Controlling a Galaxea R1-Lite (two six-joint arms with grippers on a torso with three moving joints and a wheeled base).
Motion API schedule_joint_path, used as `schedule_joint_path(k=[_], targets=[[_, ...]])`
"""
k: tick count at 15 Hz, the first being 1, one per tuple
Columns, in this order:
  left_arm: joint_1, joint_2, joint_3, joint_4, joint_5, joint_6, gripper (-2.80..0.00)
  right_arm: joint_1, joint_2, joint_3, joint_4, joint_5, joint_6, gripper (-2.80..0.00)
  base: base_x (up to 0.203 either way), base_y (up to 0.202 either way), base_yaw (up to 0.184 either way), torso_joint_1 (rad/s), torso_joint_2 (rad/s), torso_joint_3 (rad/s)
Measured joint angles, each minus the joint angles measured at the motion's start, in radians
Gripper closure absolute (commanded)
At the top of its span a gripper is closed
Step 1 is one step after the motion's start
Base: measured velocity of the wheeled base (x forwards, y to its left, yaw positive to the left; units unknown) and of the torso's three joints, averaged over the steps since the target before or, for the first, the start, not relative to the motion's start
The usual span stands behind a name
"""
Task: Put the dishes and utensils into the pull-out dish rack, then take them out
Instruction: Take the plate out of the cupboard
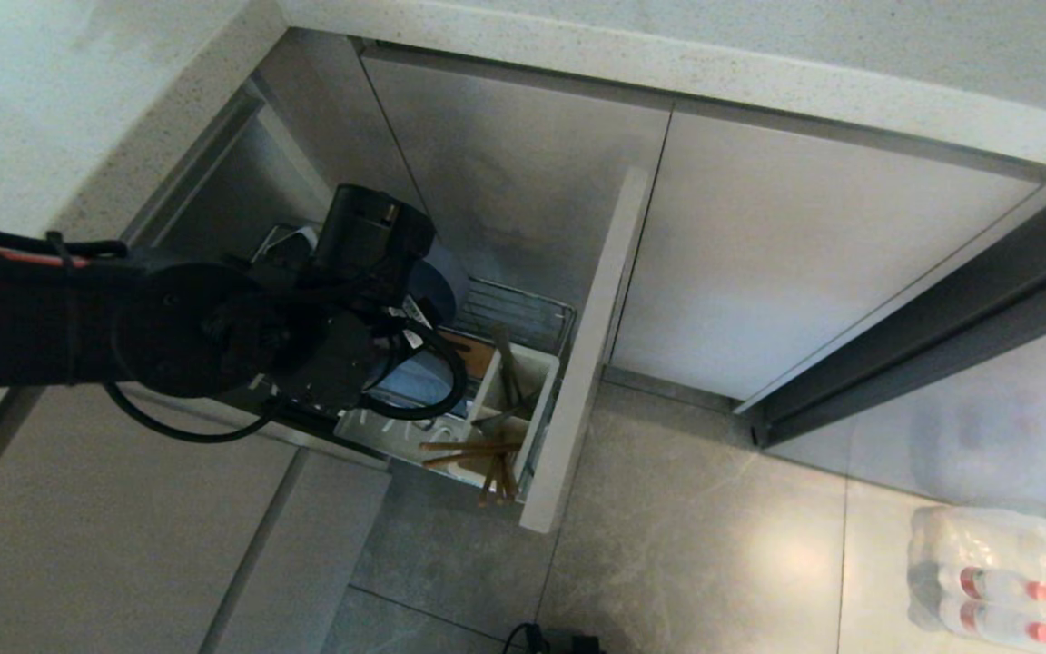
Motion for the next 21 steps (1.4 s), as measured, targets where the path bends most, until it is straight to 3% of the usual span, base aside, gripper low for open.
schedule_joint_path(k=[7,8,21], targets=[[0.007,0.02,0.0,-0.001,0.0,0.001,-2.8,0.0,0.0,0.0,0.0,0.0,0.0,0.0,0.0,0.0,0.0,0.0,0.0,0.0],[0.007,0.022,0.0,-0.001,0.0,0.002,0.0,0.0,0.0,0.0,0.0,0.0,0.0,0.0,0.0,0.0,0.0,0.0,0.0,0.0],[0.005,0.01,-0.001,0.001,0.0,0.003,0.0,0.0,0.0,0.0,0.0,0.0,0.0,0.0,0.0,0.0,0.0,0.0,0.0,0.0]])
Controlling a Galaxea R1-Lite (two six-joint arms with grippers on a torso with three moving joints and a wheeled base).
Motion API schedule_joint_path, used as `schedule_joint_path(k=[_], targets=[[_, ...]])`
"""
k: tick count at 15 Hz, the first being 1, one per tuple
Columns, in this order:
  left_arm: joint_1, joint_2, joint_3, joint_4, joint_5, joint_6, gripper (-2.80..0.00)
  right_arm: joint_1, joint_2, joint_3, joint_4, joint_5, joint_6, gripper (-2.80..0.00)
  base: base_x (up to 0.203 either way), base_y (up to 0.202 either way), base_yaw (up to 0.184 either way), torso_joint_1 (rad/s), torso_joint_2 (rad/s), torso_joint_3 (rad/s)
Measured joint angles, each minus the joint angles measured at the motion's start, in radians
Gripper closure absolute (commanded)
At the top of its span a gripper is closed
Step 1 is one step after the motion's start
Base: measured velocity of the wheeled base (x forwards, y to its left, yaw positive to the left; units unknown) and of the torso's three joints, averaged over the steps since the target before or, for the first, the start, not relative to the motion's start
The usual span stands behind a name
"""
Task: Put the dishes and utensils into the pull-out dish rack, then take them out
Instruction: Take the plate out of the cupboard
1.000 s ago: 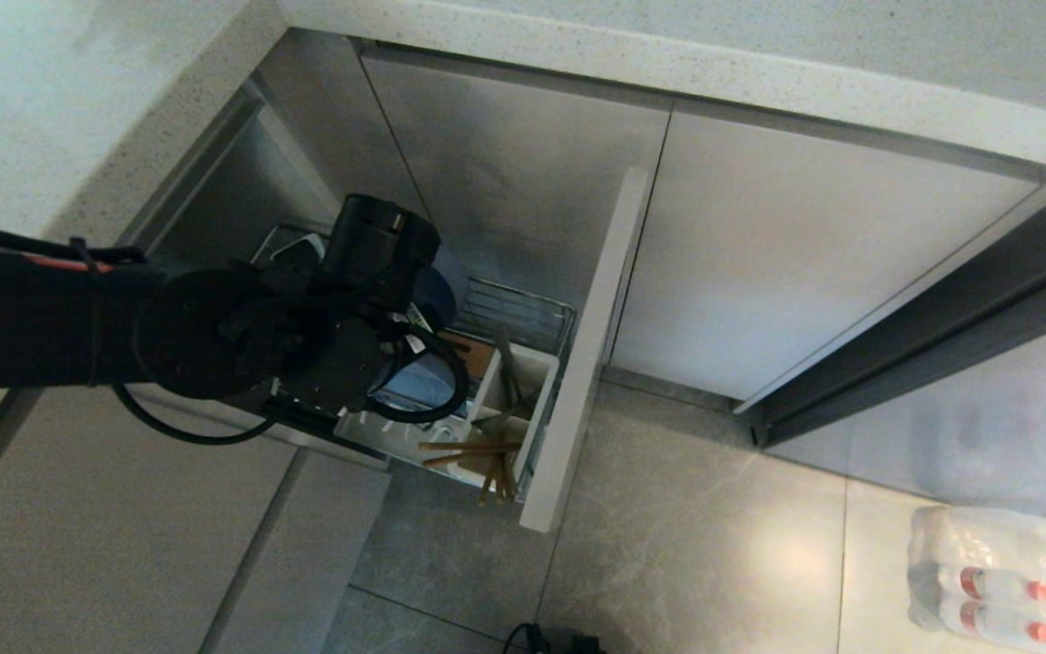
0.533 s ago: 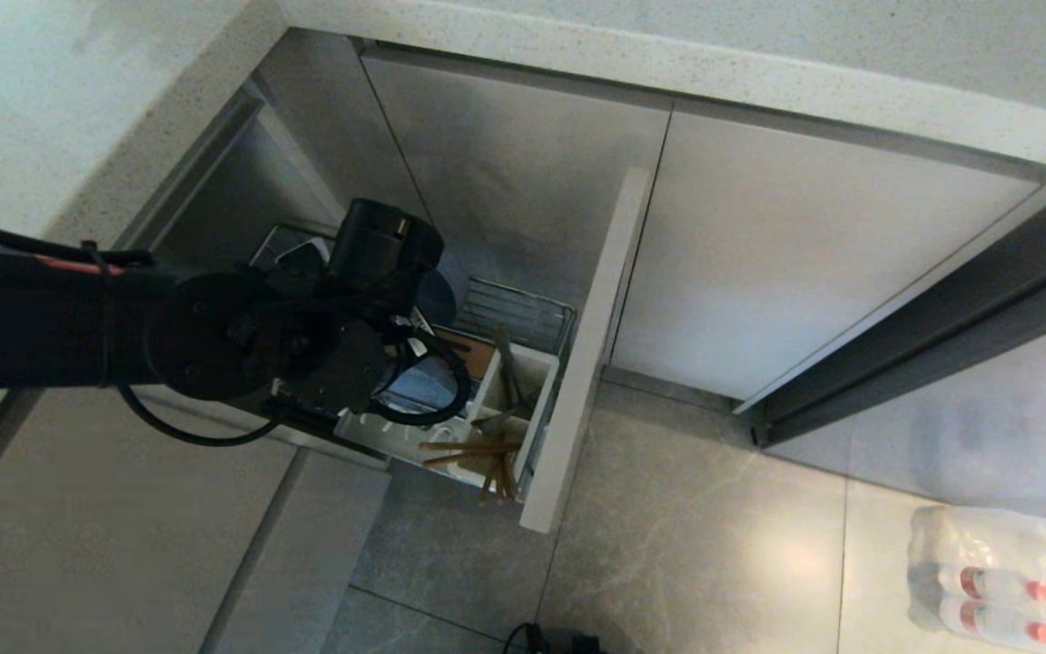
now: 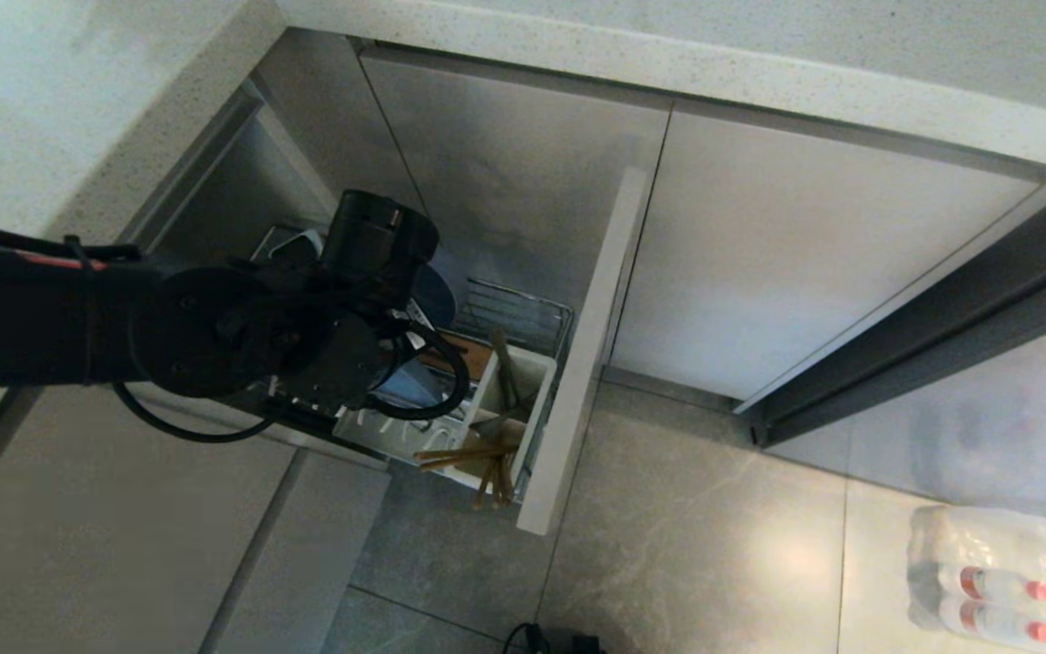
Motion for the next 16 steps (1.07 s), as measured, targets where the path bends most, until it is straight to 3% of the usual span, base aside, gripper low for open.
schedule_joint_path(k=[8,16], targets=[[-0.087,-0.166,-0.009,0.01,0.011,0.04,0.0,0.0,0.0,0.0,0.0,0.0,0.0,0.0,0.0,0.0,0.0,0.0,0.0,0.0],[-0.348,-0.339,-0.002,0.016,0.035,0.05,0.0,0.0,0.0,0.0,0.0,0.0,0.0,0.0,0.0,0.0,0.0,0.0,0.0,0.0]])
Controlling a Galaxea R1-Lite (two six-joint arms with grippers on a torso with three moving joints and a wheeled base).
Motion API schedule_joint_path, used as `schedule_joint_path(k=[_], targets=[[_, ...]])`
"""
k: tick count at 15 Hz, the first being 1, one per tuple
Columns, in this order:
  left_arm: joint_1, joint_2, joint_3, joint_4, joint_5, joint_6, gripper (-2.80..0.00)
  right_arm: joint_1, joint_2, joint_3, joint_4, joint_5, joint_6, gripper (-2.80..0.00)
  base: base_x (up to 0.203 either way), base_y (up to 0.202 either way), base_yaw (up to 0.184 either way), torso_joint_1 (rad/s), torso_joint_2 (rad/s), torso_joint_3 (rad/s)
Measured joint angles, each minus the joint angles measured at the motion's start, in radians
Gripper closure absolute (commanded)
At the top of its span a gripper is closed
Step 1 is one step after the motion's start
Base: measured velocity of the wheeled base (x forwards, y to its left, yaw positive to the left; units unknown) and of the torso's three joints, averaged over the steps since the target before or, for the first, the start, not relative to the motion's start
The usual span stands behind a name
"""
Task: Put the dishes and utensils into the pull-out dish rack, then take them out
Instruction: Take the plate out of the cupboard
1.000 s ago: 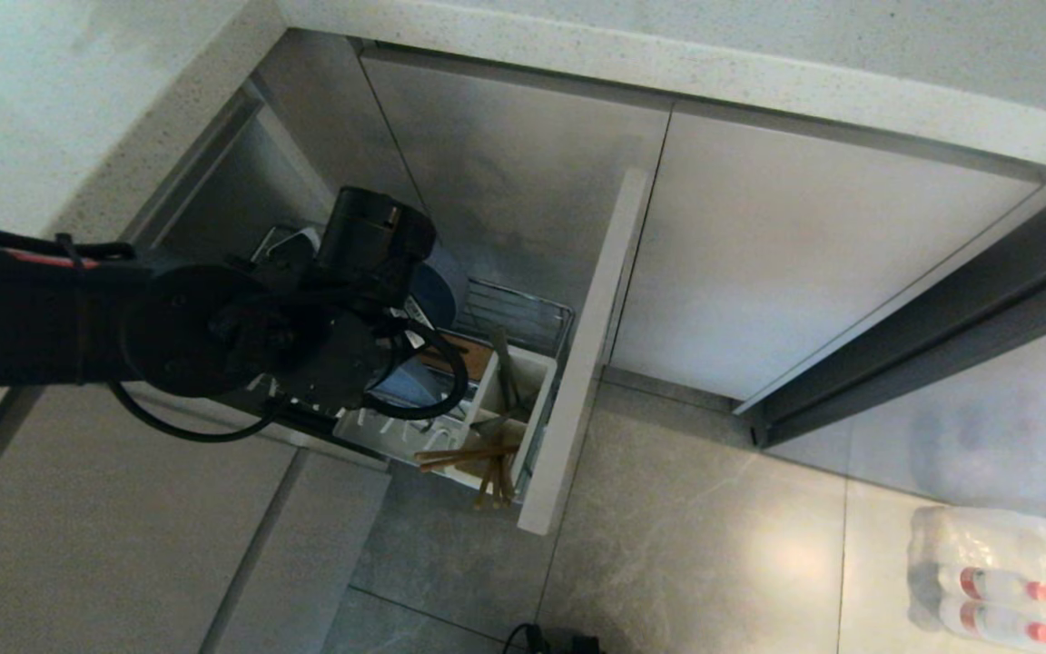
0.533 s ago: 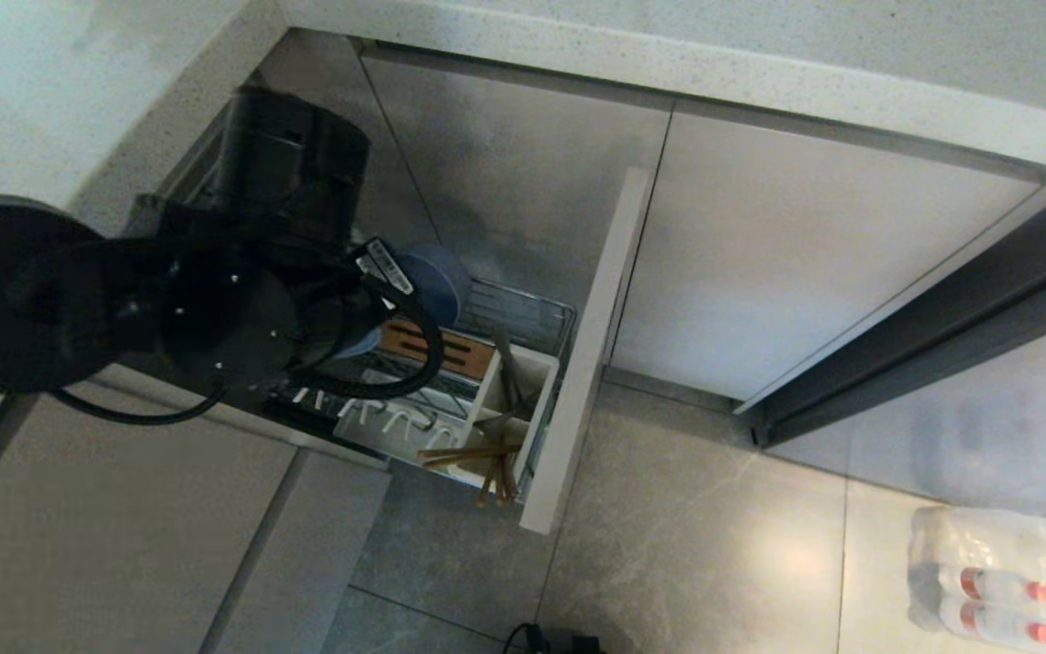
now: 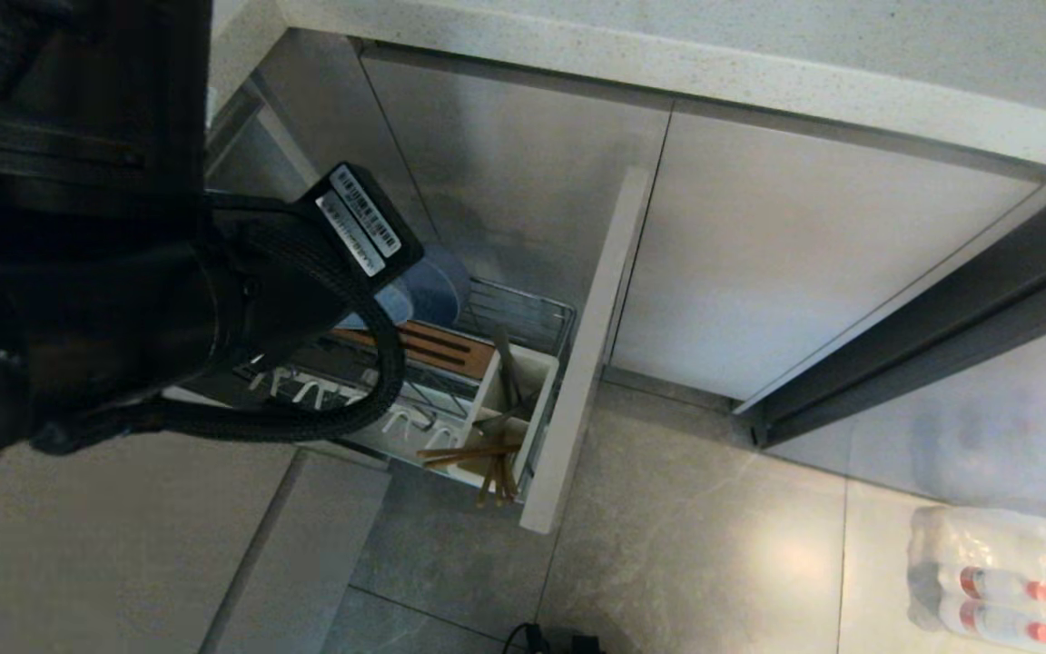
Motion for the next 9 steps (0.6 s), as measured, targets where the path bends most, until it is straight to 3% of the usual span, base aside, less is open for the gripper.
schedule_joint_path(k=[5,7,9], targets=[[-0.045,-0.092,-0.005,-0.01,0.001,0.101,0.0,0.0,0.0,0.0,0.0,0.0,0.0,0.0,0.0,0.0,0.0,0.0,0.0,0.0],[-0.056,-0.143,-0.007,-0.02,-0.001,0.189,0.0,0.0,0.0,0.0,0.0,0.0,0.0,0.0,0.0,0.0,0.0,0.0,0.0,0.0],[-0.057,-0.197,-0.008,-0.057,-0.003,0.315,0.0,0.0,0.0,0.0,0.0,0.0,0.0,0.0,0.0,0.0,0.0,0.0,0.0,0.0]])
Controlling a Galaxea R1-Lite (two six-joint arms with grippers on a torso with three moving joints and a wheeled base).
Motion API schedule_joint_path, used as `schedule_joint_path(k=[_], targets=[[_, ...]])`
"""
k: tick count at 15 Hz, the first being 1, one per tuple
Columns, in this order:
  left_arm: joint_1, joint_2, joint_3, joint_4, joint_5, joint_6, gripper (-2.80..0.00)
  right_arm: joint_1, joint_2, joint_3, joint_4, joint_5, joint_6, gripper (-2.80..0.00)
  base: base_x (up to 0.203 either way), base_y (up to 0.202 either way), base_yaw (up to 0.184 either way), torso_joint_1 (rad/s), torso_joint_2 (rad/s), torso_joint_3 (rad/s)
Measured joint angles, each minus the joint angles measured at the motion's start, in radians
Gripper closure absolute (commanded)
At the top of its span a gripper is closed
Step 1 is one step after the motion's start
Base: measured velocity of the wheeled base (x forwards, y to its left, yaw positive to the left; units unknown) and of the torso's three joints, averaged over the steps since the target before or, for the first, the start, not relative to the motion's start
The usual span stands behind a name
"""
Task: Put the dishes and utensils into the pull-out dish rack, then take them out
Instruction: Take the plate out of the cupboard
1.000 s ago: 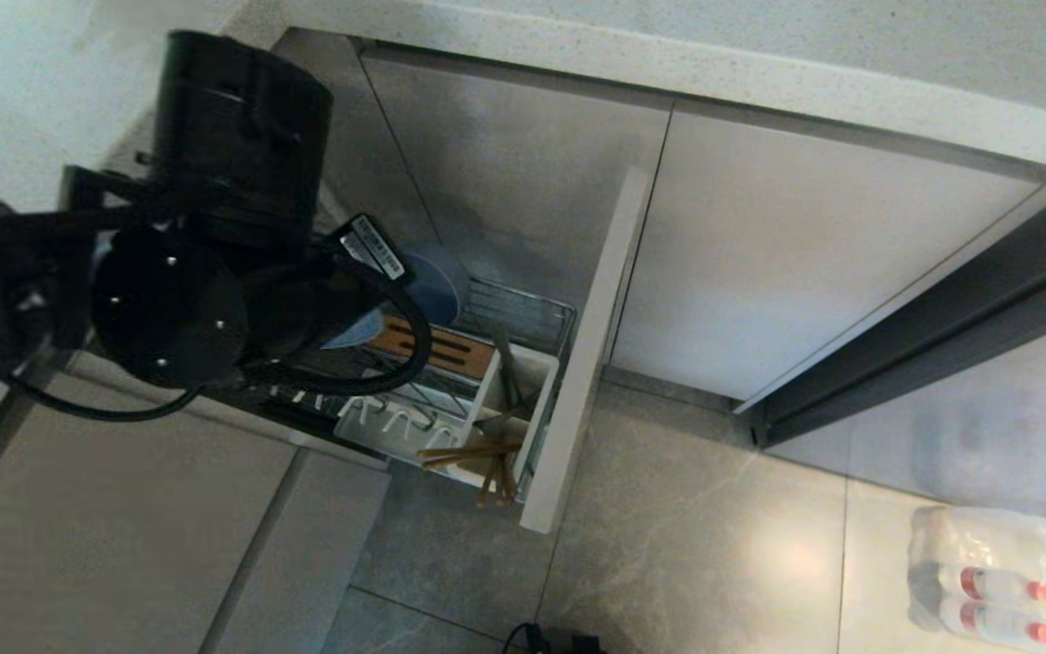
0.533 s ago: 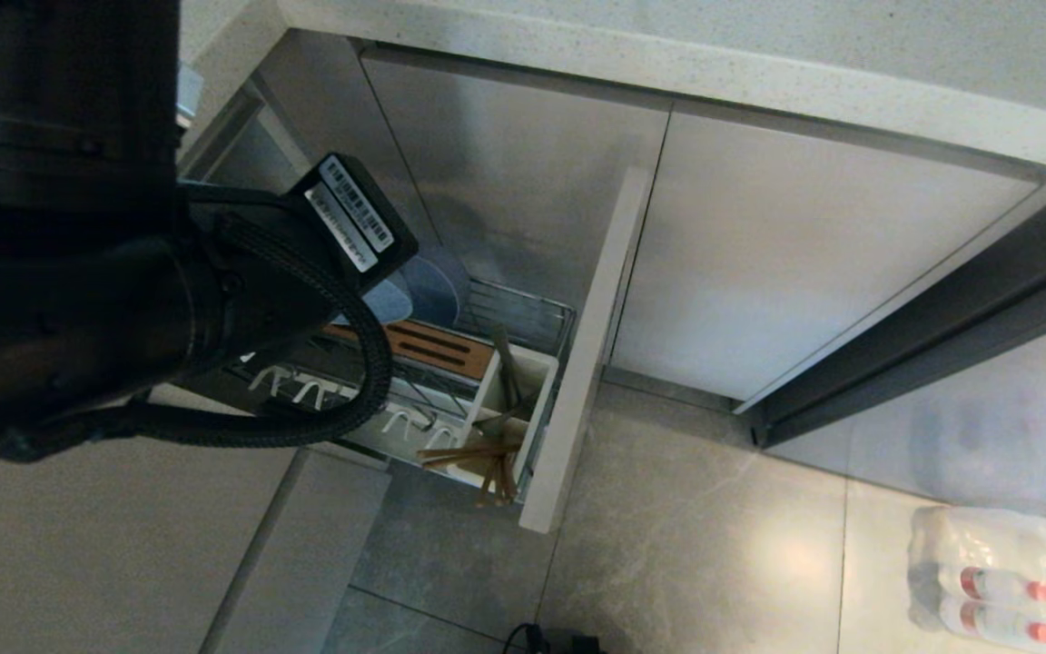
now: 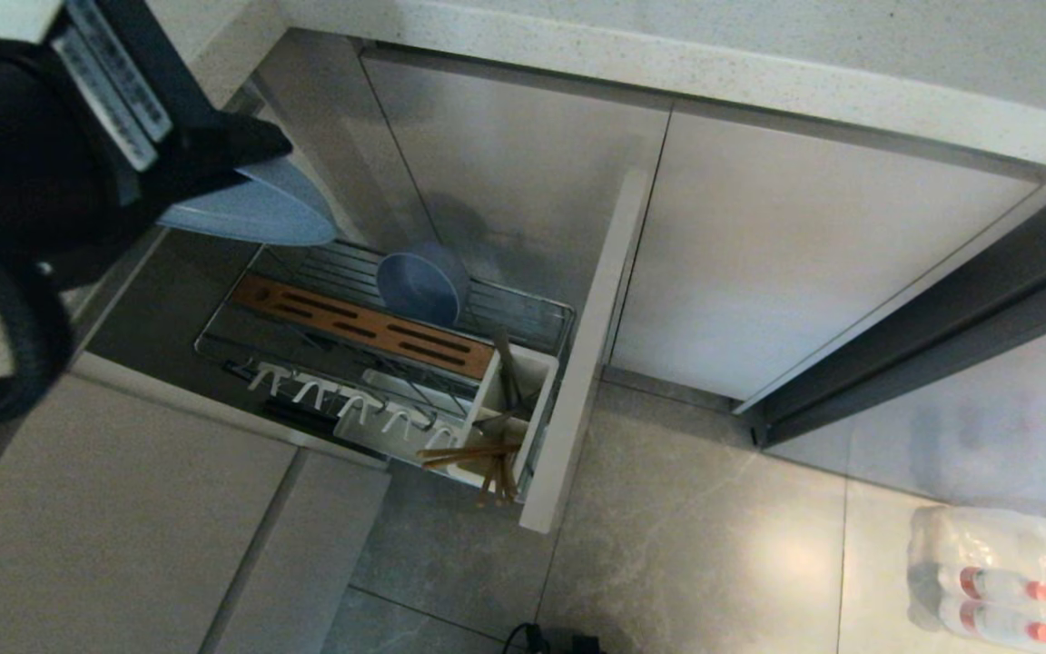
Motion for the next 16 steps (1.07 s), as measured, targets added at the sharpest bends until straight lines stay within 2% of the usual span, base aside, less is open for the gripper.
schedule_joint_path(k=[3,6,9,10,12,16], targets=[[0.03,-0.059,-0.013,-0.059,0.002,0.204,0.0,0.0,0.0,0.0,0.0,0.0,0.0,0.0,0.0,0.0,0.0,0.0,0.0,0.0],[0.058,-0.079,-0.04,-0.139,-0.003,0.46,0.0,0.0,0.0,0.0,0.0,0.0,0.0,0.0,0.0,0.0,0.0,0.0,0.0,0.0],[0.151,-0.081,-0.048,-0.215,-0.004,0.704,0.0,0.0,0.0,0.0,0.0,0.0,0.0,0.0,0.0,0.0,0.0,0.0,0.0,0.0],[0.19,-0.077,-0.051,-0.217,-0.004,0.759,0.0,0.0,0.0,0.0,0.0,0.0,0.0,0.0,0.0,0.0,0.0,0.0,0.0,0.0],[0.272,-0.065,-0.059,-0.211,-0.02,0.825,0.0,0.0,0.0,0.0,0.0,0.0,0.0,0.0,0.0,0.0,0.0,0.0,0.0,0.0],[0.497,-0.036,-0.058,-0.197,-0.111,0.92,0.0,0.0,0.0,0.0,0.0,0.0,0.0,0.0,0.0,0.0,0.0,0.0,0.0,0.0]])
